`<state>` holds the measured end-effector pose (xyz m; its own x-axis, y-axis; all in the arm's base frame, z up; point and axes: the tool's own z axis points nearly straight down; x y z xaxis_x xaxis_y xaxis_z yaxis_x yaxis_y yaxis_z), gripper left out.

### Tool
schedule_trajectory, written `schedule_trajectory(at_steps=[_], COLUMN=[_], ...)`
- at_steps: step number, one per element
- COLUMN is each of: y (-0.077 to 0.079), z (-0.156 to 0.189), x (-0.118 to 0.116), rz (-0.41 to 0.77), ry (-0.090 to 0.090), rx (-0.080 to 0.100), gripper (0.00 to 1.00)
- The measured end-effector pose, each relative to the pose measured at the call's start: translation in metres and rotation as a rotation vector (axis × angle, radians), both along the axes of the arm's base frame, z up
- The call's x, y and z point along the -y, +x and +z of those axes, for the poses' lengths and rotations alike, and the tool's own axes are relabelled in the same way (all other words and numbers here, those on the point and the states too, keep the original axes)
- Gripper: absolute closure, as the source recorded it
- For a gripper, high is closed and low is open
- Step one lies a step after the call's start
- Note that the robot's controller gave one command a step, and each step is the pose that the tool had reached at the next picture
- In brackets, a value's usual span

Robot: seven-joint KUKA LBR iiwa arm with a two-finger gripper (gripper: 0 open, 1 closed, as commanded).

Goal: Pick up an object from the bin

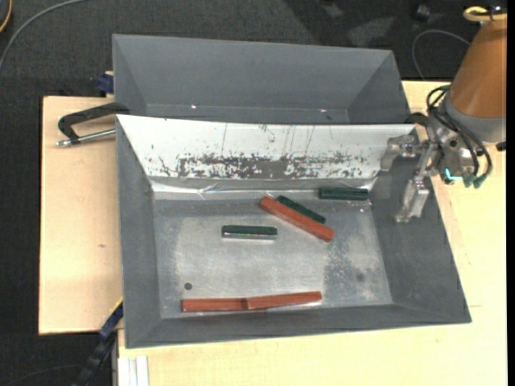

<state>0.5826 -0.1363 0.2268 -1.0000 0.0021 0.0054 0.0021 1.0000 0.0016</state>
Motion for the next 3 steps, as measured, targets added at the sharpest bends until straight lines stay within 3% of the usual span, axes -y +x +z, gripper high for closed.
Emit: schedule_trajectory(at_steps=[1, 2, 3], y=[0.013, -0.005, 0.008], z=[-0.161, -0.124, -0.122], x=[-0.088, -0.117, -0.104], rz=[0.022, -0.065, -0.273], ry=[0.002, 0.001, -0.001], rx=[-0.001, 0.006, 0.012], gripper=[0.0, 0.0, 0.0])
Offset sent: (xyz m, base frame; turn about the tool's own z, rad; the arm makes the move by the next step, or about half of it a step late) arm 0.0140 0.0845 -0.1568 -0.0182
